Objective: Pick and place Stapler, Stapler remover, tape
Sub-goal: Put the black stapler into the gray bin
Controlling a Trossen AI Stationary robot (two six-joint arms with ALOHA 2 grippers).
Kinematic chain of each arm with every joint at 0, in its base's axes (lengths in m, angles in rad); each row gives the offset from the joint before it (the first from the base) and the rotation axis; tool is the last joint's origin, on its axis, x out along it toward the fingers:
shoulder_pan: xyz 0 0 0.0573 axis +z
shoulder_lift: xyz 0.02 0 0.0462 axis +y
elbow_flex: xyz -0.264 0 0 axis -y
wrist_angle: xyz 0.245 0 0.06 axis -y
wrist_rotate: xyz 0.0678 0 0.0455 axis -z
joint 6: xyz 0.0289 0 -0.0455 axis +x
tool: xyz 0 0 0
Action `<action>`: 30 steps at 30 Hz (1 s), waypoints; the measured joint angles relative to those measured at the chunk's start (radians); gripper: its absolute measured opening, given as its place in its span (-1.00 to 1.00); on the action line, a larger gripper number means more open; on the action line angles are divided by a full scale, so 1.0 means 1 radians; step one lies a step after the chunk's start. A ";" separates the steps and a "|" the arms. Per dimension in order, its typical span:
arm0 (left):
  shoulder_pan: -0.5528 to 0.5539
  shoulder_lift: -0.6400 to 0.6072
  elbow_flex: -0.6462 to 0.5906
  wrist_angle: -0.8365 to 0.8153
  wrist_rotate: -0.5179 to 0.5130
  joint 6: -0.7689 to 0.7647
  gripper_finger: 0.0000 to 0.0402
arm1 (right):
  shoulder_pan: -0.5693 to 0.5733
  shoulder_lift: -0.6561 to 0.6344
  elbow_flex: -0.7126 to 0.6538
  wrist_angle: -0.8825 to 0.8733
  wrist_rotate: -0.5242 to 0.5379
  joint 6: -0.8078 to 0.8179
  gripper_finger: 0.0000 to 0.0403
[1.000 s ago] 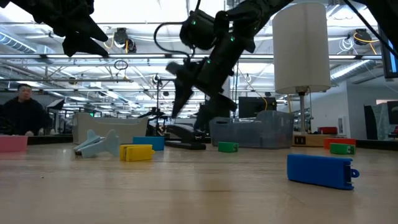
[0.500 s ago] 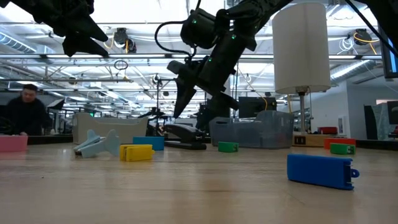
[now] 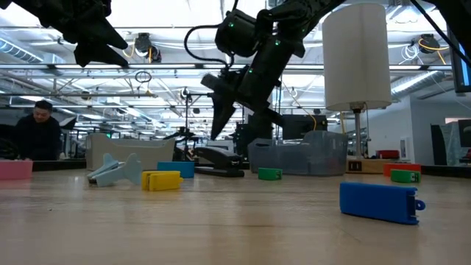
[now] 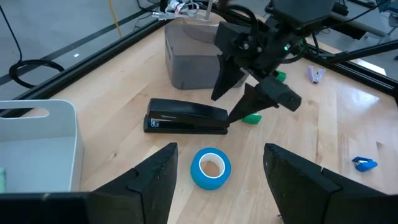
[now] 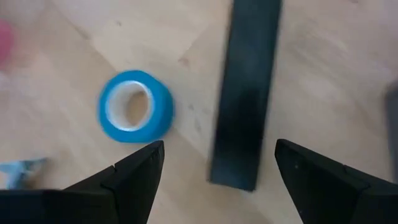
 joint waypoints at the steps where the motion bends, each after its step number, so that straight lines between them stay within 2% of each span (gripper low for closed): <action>1: 0.000 0.000 0.000 0.000 0.000 -0.001 0.17 | -0.002 0.006 0.000 0.001 0.011 -0.001 0.51; 16: 0.000 0.000 0.000 0.008 -0.001 -0.004 0.17 | -0.003 0.040 0.002 0.055 0.014 -0.022 0.50; 22: 0.000 0.000 0.000 0.008 -0.001 -0.004 0.17 | -0.003 0.132 0.002 0.068 -0.065 0.013 0.50; 30: 0.000 0.000 0.000 0.008 0.000 -0.005 0.17 | -0.006 0.150 0.003 0.095 -0.092 0.047 0.52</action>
